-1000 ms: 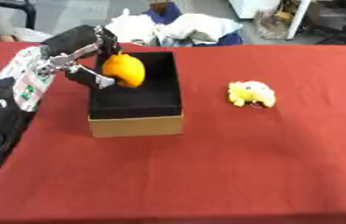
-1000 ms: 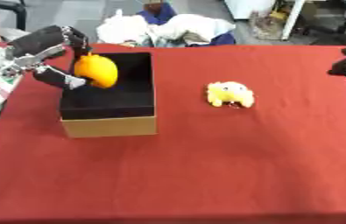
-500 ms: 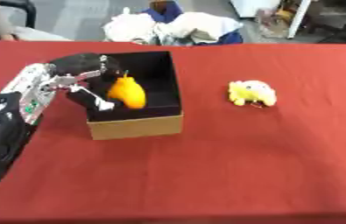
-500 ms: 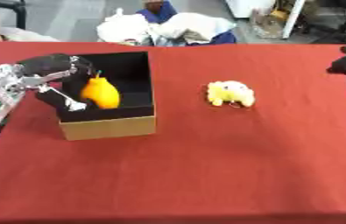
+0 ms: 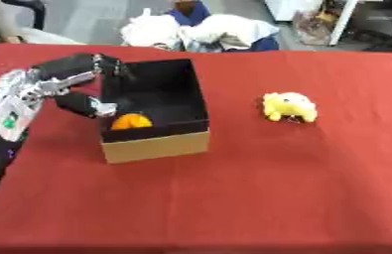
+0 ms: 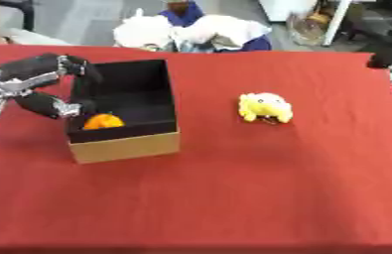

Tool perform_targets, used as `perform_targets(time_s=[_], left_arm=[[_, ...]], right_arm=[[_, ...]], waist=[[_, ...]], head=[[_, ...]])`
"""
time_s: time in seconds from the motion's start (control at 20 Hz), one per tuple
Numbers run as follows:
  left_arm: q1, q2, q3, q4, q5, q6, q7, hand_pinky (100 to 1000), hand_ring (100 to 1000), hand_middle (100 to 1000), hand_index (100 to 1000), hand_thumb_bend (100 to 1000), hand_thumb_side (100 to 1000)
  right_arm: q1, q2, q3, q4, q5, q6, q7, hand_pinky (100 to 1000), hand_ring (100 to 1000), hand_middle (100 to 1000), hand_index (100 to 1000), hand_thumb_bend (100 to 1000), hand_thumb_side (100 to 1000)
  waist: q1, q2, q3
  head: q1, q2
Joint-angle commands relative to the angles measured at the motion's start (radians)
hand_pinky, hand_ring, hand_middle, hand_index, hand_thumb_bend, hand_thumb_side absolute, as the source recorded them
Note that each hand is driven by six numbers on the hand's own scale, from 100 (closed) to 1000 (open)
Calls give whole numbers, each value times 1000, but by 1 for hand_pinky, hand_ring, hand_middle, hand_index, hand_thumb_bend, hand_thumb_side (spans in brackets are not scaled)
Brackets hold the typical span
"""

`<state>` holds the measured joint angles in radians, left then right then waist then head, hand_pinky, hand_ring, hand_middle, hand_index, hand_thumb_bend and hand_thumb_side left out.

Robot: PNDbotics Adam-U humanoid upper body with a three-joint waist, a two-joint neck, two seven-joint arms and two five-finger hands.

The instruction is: Pick up objects on the table and place them in the box.

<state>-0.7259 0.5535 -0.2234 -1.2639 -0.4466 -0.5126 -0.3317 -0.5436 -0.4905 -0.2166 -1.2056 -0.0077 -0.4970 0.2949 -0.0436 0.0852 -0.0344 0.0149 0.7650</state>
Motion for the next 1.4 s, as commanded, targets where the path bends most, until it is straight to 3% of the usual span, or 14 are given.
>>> perform_targets(time_s=[0.05,0.2,0.35,0.55,0.75,1.0,1.4], left_arm=[[24,52,54,-133,174,80,27,685,580,658,794,244,679],[87,43,96,-224,320,164,38,678,562,637,784,162,682],[155,18,141,-308,425,237,39,674,553,627,778,140,701],[235,-12,188,-392,490,298,35,675,550,624,775,118,747],[287,-49,215,-424,506,336,25,672,545,619,772,143,749],[305,-76,225,-434,510,357,14,673,544,618,771,154,750],[315,-92,229,-436,515,367,2,673,543,618,769,162,754]], right_arm=[[-73,-86,38,70,37,-40,36,746,680,628,824,100,562],[-146,-120,91,187,78,-98,87,753,703,660,833,100,588],[-223,-128,134,327,134,-164,145,765,739,701,846,100,627],[-311,-108,162,501,253,-237,210,776,776,747,862,100,647],[-369,-72,182,633,441,-279,224,798,843,817,904,100,708],[-420,-11,188,732,682,-301,200,810,878,857,921,111,760],[-446,47,178,790,1005,-291,54,811,895,888,930,268,801]], waist=[[-2,-18,7],[-4,-24,22],[-5,-29,33],[-5,-34,45],[-4,-37,58],[-4,-35,66],[-5,-33,75]], head=[[-8,5],[-14,5],[-21,5],[-35,5],[-45,5],[-53,5],[-59,5]])
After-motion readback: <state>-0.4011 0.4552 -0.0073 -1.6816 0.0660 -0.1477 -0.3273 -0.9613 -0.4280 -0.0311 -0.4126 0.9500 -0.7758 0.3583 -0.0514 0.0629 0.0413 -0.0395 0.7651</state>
